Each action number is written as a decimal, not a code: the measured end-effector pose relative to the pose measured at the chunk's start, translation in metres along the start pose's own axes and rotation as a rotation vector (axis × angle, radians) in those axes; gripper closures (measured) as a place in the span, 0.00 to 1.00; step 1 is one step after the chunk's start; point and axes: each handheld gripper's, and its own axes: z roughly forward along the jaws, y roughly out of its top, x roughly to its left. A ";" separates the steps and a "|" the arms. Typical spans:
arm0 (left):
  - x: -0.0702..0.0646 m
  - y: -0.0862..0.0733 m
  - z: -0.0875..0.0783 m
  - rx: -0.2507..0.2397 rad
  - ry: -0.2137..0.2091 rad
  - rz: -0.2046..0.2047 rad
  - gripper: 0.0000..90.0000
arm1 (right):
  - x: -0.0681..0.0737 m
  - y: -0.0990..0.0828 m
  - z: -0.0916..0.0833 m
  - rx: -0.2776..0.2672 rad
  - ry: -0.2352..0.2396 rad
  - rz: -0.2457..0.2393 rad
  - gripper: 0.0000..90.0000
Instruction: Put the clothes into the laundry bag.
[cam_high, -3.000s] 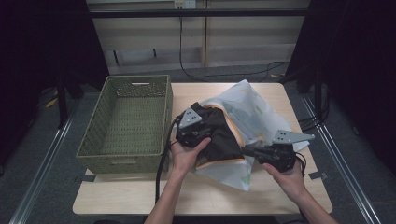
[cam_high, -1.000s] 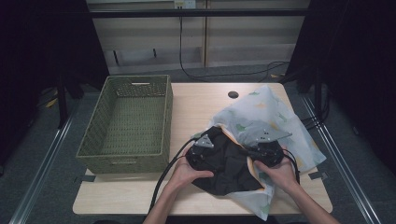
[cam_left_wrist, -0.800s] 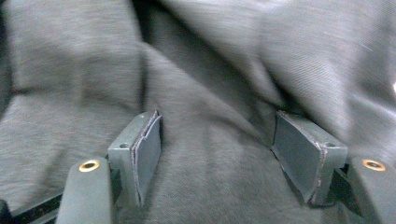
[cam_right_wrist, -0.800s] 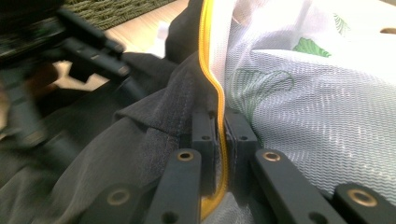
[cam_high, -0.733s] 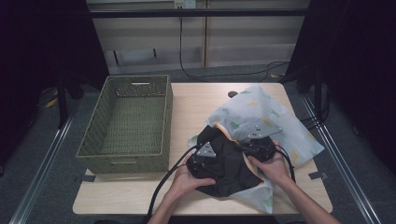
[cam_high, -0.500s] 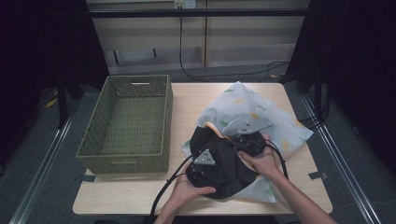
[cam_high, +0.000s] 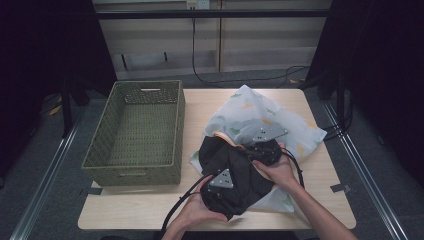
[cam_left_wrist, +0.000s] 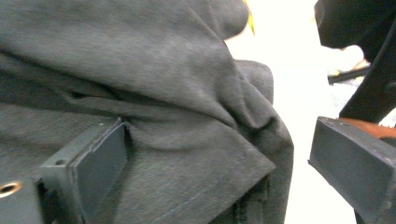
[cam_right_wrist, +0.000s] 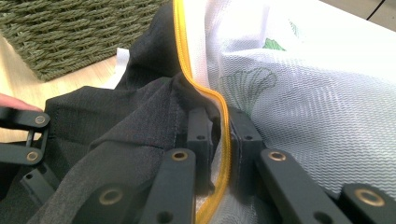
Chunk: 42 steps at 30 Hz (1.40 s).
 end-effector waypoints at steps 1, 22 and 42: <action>-0.002 0.000 0.002 0.019 0.013 0.015 0.06 | 0.000 0.000 0.000 0.000 0.000 0.001 0.90; 0.032 0.009 -0.023 -0.201 0.123 -0.196 0.94 | 0.013 0.010 -0.040 -0.065 0.100 0.090 1.00; 0.046 0.062 -0.053 -0.514 0.291 -0.236 0.96 | 0.043 0.053 -0.075 -0.223 0.178 0.098 1.00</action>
